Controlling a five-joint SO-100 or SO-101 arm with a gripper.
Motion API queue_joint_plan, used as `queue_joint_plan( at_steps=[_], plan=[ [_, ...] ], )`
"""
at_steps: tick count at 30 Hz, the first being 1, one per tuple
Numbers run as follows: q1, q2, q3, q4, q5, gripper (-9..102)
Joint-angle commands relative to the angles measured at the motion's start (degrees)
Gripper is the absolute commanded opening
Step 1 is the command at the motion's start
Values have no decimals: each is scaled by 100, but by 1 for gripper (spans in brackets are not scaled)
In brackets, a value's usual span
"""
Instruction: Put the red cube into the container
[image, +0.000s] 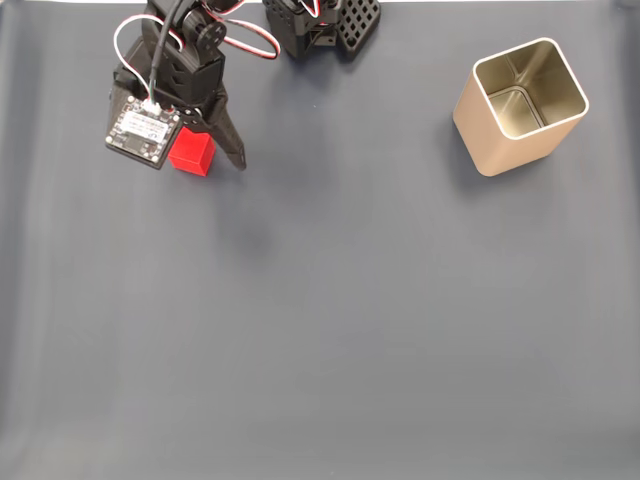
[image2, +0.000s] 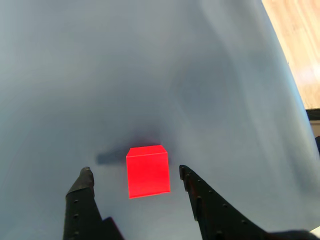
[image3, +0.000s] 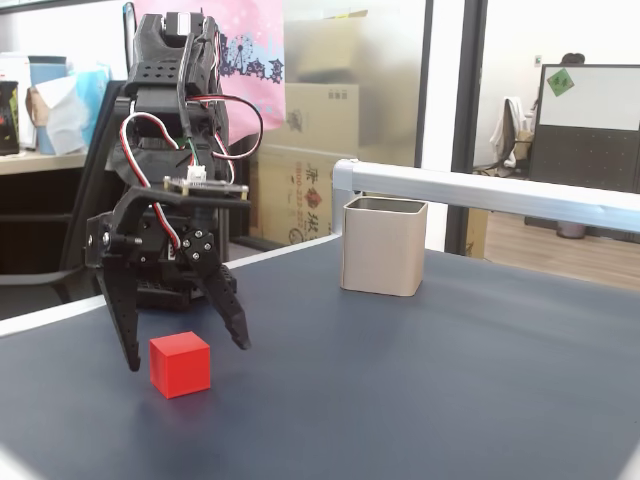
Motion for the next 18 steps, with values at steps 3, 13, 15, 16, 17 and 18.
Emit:
queue_joint_plan(
  at_steps=[3, 13, 15, 16, 17, 18],
  plan=[
    [-105, -9, -9, -158, 158, 38],
    [-149, -26, 35, -343, 264, 14],
    [-167, -26, 62, -343, 211, 7],
    [-176, -26, 79, -343, 202, 4],
    [-193, -18, 88, -334, 211, 0],
    [-211, -9, 97, -316, 229, 0]
  ],
)
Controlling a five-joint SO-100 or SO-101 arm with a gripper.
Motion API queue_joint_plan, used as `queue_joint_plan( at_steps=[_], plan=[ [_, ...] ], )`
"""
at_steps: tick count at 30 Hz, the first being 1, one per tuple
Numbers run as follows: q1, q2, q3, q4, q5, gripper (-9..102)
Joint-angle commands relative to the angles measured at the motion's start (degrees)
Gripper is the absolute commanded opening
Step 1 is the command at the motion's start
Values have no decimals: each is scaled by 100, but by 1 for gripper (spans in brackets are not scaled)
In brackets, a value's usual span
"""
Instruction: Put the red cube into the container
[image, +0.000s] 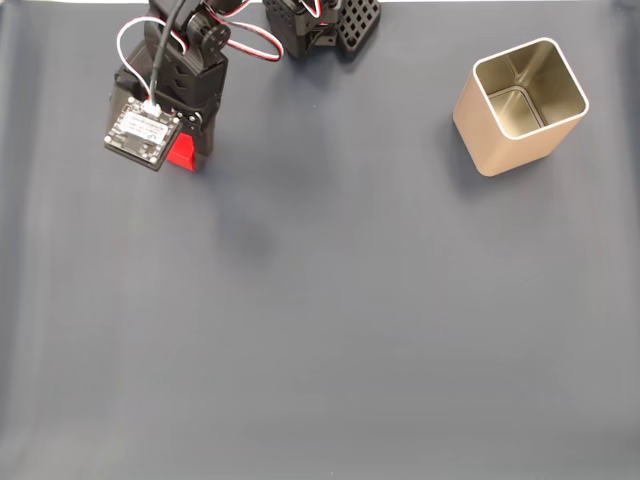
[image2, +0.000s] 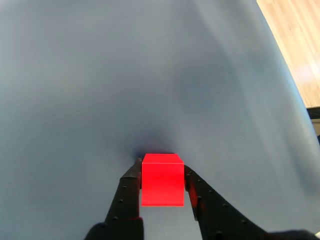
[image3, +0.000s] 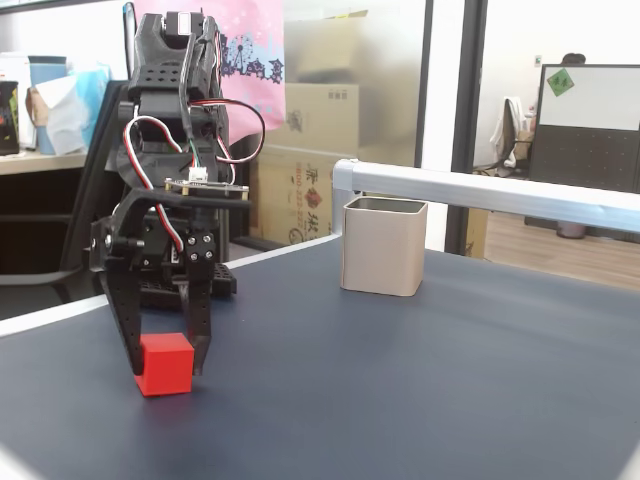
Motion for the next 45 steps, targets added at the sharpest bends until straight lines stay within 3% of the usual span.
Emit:
queue_joint_plan(
  at_steps=[1, 7, 12, 24, 33, 40, 45],
  plan=[
    [-88, 26, -44, -53, -9, 0],
    [-255, 167, -35, 105, 62, 0],
    [-782, 650, -492, 1072, 264, 0],
    [-4201, 2461, -1872, 3700, 1644, 0],
    [-6820, 3190, -2514, 4359, 2426, 0],
    [-7233, 3375, -2725, 4755, 2769, 0],
    [-8227, 3085, -2944, 4772, 3234, 0]
  ],
)
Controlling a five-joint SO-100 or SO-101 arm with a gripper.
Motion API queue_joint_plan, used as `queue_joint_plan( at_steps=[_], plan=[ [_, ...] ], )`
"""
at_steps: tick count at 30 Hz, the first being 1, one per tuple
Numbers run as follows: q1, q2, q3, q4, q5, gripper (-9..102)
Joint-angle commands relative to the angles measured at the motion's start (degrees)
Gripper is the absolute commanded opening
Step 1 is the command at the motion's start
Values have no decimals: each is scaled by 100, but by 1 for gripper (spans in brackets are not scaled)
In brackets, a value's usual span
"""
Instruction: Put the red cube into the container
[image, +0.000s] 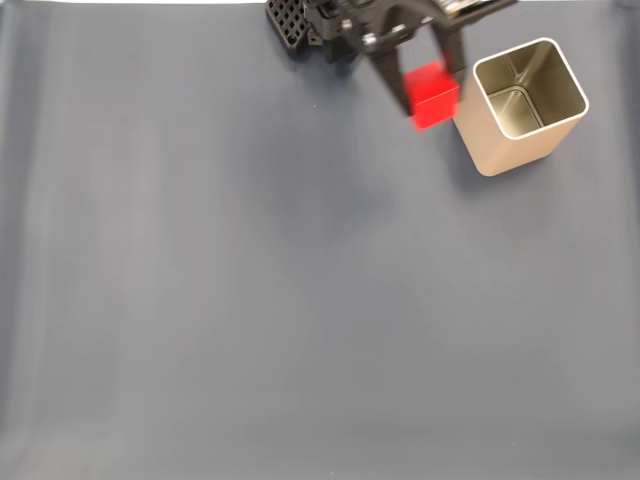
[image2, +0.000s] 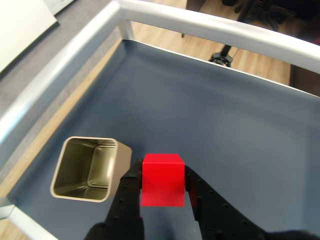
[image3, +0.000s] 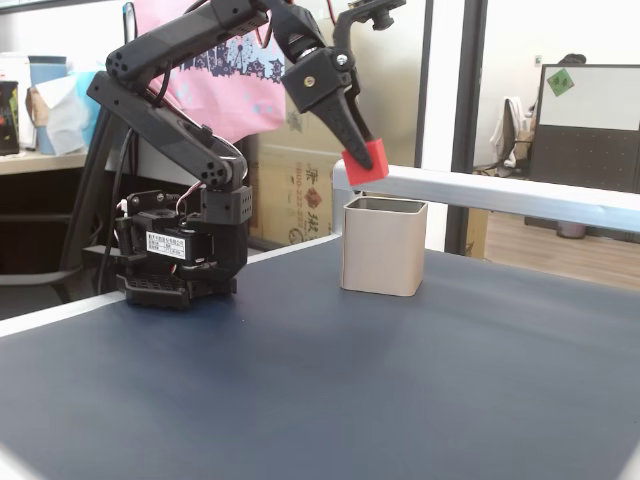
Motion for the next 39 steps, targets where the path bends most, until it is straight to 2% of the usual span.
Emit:
queue_joint_plan(
  at_steps=[1, 8, 21, 39],
  plan=[
    [-536, -202, -431, 26, 316, 0],
    [-1274, -712, -562, -97, 536, 0],
    [-2057, -2232, -1336, -642, 817, 0],
    [-2320, -2742, -1652, -492, 360, 0]
  ],
)
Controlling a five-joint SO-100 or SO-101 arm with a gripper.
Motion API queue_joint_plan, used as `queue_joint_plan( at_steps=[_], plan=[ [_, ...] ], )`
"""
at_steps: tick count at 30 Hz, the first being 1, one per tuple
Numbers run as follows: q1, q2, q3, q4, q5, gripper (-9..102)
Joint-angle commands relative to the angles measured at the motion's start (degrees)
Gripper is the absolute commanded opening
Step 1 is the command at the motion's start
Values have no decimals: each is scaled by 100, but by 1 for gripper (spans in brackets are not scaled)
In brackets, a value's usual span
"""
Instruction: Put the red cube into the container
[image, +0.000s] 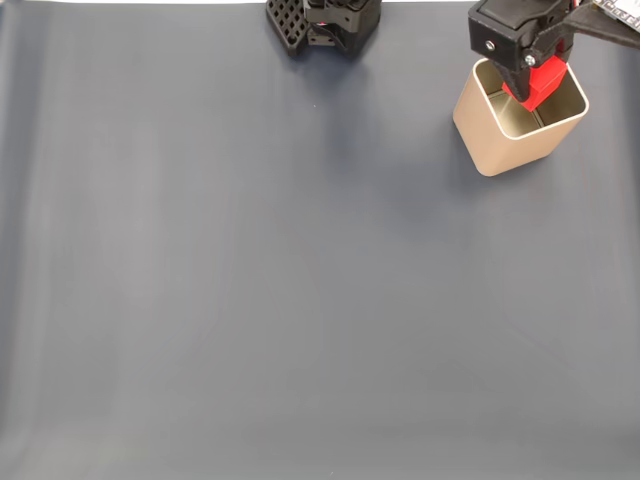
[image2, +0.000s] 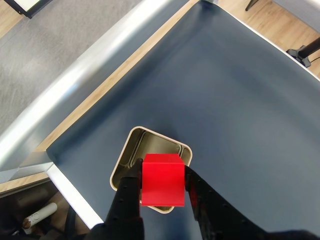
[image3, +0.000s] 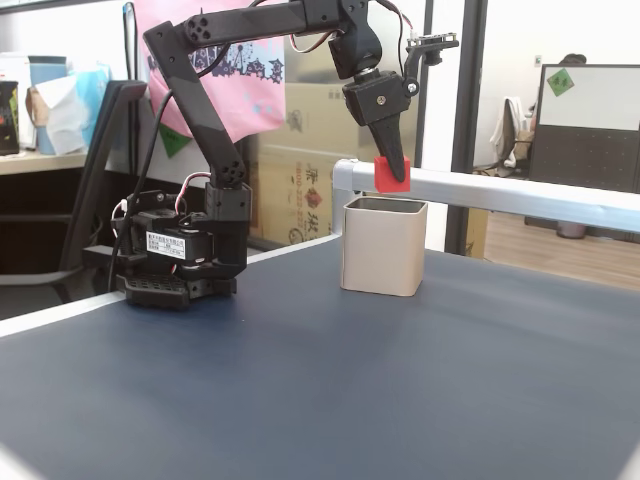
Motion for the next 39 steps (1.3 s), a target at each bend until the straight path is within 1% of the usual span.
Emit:
queue_joint_plan(
  at_steps=[1, 13, 18, 25, 39],
  plan=[
    [-62, 62, -229, 53, -211, 0],
    [-35, 0, -176, 9, -659, 1],
    [-53, 9, -167, 70, -668, 14],
    [0, 9, -158, 176, -809, 21],
    [18, -18, -290, 343, -958, 23]
  ],
)
